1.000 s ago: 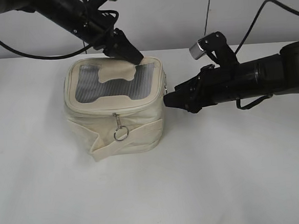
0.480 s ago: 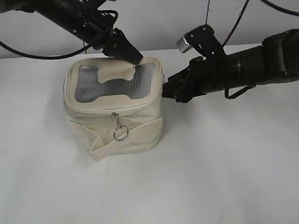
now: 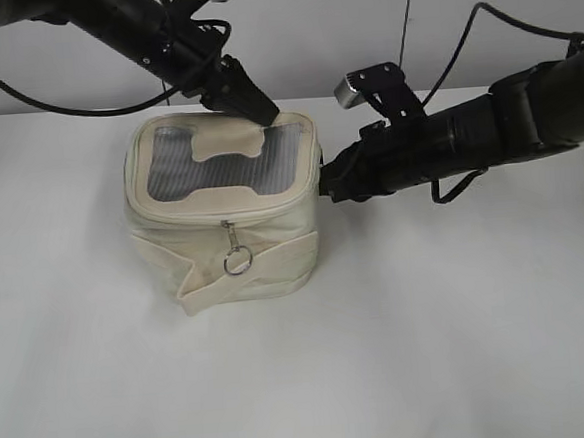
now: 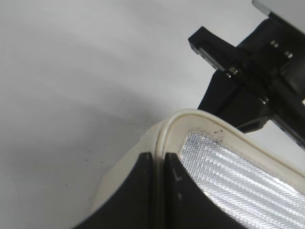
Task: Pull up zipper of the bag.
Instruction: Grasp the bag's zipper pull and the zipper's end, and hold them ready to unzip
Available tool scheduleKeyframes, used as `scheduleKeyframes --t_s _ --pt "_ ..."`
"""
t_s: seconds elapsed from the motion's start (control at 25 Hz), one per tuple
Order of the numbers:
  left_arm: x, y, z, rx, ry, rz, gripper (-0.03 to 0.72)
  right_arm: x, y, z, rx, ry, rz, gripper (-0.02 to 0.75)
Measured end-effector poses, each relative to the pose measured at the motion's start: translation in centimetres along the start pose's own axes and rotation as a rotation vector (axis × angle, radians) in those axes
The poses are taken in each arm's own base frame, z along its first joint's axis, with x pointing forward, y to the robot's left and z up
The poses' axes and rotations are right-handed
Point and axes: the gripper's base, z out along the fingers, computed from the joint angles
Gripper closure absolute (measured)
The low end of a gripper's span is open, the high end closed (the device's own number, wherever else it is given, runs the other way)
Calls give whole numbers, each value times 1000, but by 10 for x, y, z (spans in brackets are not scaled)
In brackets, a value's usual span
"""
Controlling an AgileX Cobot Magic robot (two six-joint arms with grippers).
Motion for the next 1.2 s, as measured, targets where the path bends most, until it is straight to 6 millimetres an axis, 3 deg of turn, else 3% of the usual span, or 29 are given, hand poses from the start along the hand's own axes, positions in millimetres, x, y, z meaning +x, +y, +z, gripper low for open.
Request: scheduleKeyframes --t_s 0.16,0.48,0.68,0.96,1.2 --pt "0 0 0 0 0 -24 659 -1 5 -9 -17 64 41 729" --pt "0 1 1 -11 -5 -108 660 4 27 -52 -8 128 104 729" --pt "-2 2 1 -25 -14 -186 661 8 46 -70 -102 141 140 729" --pt "-4 4 3 -61 -34 -304 661 7 90 -59 -208 180 142 729" --pt "-9 -1 12 -85 -31 -309 661 -2 129 -41 -154 134 136 729"
